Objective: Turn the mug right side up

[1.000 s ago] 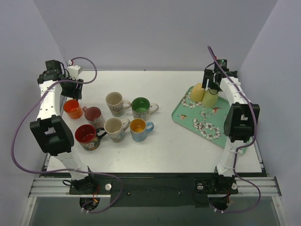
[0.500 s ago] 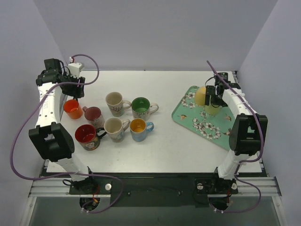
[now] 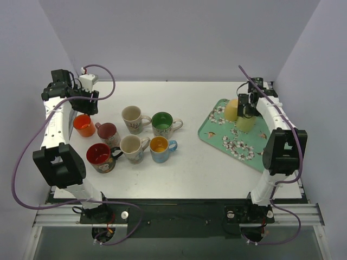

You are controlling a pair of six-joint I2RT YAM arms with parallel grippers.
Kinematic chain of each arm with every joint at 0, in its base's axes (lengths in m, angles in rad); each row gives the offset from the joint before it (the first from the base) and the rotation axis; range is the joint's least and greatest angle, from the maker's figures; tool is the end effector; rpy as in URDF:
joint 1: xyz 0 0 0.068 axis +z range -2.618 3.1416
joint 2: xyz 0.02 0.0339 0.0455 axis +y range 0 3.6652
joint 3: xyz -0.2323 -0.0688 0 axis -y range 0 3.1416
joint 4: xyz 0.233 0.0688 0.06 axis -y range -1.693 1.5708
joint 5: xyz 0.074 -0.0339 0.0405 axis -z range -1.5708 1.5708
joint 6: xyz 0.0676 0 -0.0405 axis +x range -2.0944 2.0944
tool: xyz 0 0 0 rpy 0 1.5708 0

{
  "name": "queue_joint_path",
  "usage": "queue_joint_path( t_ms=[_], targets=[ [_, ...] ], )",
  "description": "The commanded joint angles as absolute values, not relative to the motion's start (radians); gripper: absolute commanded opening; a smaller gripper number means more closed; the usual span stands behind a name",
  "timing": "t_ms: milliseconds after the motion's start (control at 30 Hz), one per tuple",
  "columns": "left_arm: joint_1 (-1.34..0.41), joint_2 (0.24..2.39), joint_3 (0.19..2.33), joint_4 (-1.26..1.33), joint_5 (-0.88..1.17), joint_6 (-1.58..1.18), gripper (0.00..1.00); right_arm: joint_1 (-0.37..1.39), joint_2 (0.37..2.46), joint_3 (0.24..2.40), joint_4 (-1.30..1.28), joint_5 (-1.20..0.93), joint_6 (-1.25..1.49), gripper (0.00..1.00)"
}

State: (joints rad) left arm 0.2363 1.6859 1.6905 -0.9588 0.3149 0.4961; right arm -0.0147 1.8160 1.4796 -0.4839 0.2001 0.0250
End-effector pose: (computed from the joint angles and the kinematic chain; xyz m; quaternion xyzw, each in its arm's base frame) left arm 0.3543 0.0638 0.2925 0.1691 0.9270 -0.0322 0.3333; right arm 0.4115 -0.0195 0.2160 0.0550 0.9249 -0.0911 0.3651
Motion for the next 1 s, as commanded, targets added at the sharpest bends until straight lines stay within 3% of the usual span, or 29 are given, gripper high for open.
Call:
queue_joint_path(
  t_ms=[0, 167, 300, 367, 533, 633, 800, 900, 967],
  targets=[
    [0.236, 1.649, 1.712, -0.957, 0.345, 0.509, 0.65, -0.031, 1.813, 1.598, -0.511, 0.174, 0.011, 0.9],
    [0.236, 1.649, 1.706, -0.948, 0.347, 0.505, 0.65, -0.037, 1.957, 1.75, -0.569, 0.146, -0.021, 0.86],
    [0.235, 1.649, 1.692, -0.936, 0.347, 0.503, 0.65, -0.043, 2.046, 1.833, -0.623, 0.138, -0.02, 0.7],
    [0.235, 1.652, 1.69, -0.934, 0.345, 0.503, 0.65, -0.046, 2.055, 1.818, -0.626, 0.137, -0.018, 0.65],
    [0.235, 1.648, 1.681, -0.928, 0.354, 0.503, 0.64, -0.049, 2.04, 1.753, -0.626, 0.112, -0.031, 0.62],
    [0.235, 1.637, 1.669, -0.927, 0.364, 0.503, 0.64, -0.045, 1.968, 1.654, -0.644, 0.117, -0.022, 0.54],
    [0.233, 1.621, 1.667, -0.931, 0.383, 0.511, 0.64, -0.04, 1.806, 1.461, -0.667, 0.107, 0.021, 0.59],
    [0.233, 1.614, 1.664, -0.934, 0.387, 0.517, 0.64, -0.038, 1.807, 1.488, -0.751, 0.106, -0.018, 0.76],
    [0.232, 1.611, 1.661, -0.933, 0.387, 0.518, 0.64, -0.037, 1.835, 1.548, -0.802, 0.126, -0.031, 0.79]
  ],
)
